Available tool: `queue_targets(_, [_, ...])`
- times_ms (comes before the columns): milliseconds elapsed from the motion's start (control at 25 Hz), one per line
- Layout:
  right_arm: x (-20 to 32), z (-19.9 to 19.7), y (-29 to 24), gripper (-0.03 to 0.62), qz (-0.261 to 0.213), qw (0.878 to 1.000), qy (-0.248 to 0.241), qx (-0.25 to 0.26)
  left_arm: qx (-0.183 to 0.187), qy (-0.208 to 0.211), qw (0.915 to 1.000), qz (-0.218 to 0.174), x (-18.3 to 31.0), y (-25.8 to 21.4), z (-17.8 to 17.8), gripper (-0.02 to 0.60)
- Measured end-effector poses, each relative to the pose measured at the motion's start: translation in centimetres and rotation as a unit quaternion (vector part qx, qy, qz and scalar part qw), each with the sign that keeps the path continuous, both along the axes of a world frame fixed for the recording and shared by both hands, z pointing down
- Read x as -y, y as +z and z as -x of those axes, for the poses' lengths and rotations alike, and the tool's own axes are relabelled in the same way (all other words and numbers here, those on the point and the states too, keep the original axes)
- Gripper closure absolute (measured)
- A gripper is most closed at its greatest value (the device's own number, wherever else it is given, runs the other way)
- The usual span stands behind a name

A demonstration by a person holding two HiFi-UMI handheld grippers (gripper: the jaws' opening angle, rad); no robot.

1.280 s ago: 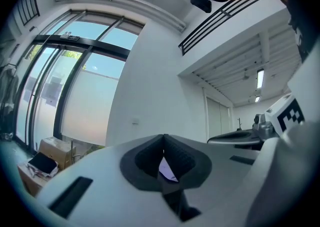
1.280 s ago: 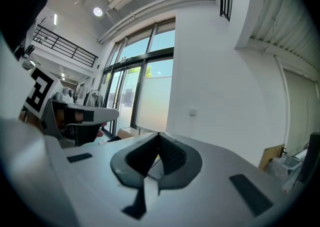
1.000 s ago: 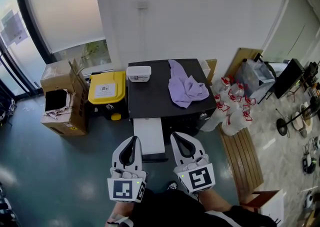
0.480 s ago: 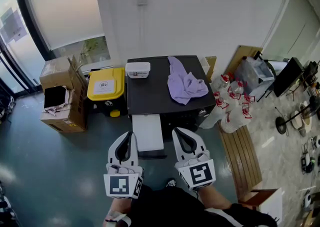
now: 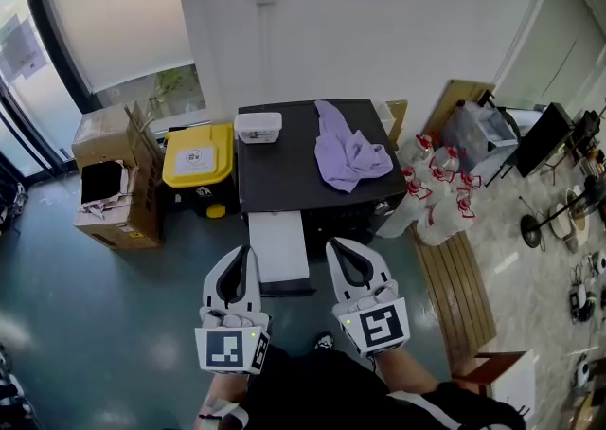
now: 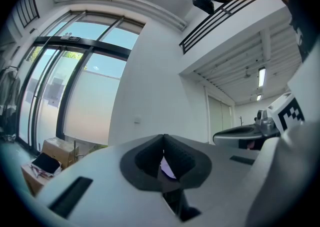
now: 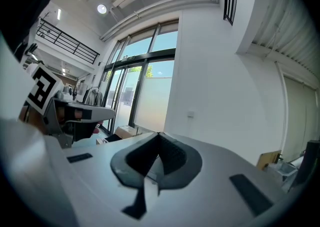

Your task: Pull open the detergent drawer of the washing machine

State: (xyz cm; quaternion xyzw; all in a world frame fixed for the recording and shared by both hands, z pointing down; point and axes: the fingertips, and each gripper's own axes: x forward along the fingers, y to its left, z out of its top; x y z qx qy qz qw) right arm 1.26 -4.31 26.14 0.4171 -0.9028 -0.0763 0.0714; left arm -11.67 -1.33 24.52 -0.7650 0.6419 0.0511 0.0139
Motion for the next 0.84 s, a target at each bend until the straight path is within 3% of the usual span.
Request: queue_targets(840, [0.18, 0.14, 0.3, 0.588, 0.004, 1.0, 0.004, 0.005, 0.002, 0.004, 1.0, 0.002, 0.05, 0.3, 0.37, 0.56])
